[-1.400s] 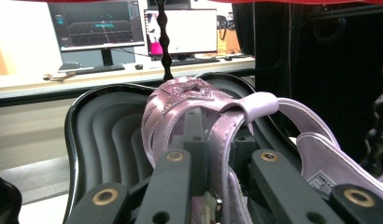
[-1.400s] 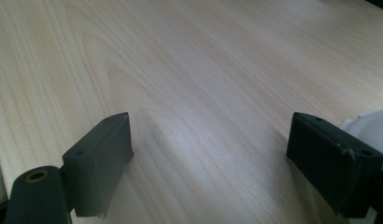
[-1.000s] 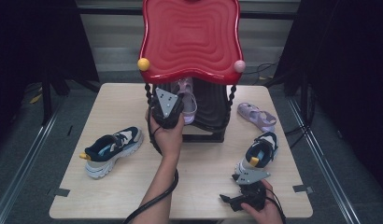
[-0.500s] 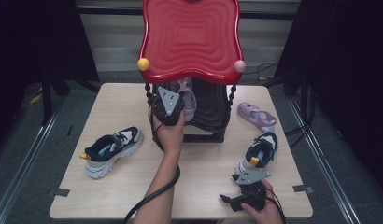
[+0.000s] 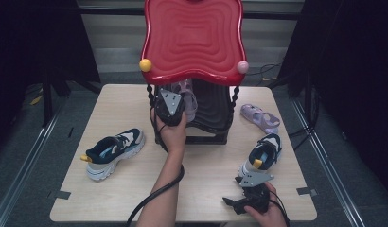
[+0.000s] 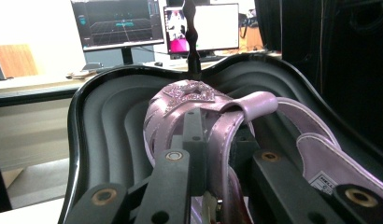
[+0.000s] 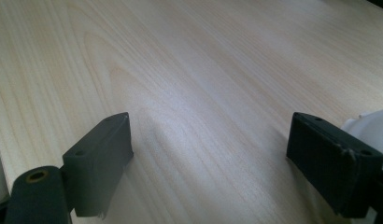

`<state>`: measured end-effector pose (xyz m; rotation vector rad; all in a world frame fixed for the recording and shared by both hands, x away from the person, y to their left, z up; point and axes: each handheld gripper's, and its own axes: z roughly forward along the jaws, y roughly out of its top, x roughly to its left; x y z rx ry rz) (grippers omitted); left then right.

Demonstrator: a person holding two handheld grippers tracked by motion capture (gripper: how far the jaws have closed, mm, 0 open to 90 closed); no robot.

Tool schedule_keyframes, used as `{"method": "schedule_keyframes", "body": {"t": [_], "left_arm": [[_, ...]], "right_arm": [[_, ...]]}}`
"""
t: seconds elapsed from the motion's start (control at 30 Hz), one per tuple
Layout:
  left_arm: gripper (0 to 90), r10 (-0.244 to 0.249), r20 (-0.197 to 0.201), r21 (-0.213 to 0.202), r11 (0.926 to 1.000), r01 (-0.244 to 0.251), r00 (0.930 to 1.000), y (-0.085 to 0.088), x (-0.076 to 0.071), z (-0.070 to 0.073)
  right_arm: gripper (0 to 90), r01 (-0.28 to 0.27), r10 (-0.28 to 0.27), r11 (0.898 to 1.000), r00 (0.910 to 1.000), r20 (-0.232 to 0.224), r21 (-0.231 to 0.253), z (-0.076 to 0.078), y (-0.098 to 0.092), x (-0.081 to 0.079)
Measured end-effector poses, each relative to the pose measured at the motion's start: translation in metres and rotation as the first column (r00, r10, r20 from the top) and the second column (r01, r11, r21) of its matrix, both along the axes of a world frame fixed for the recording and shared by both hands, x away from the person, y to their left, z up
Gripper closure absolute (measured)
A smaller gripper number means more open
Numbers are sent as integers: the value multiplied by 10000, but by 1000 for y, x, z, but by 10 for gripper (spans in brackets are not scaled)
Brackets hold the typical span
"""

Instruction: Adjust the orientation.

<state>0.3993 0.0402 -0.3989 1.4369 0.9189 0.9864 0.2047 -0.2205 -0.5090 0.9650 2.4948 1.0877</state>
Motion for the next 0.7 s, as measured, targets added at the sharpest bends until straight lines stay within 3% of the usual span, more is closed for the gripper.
{"method": "schedule_keyframes", "body": {"t": [0.5,0.7], "left_arm": [[814,212,-175,23,9998,-211,9996,1,8,-6],[814,153,-133,254,9996,-150,9998,1,12,-1]], "right_arm": [[136,-11,11,10000,10000,-3,22,0,0,0],[136,-9,9,10000,10000,-4,22,0,0,0]]}}
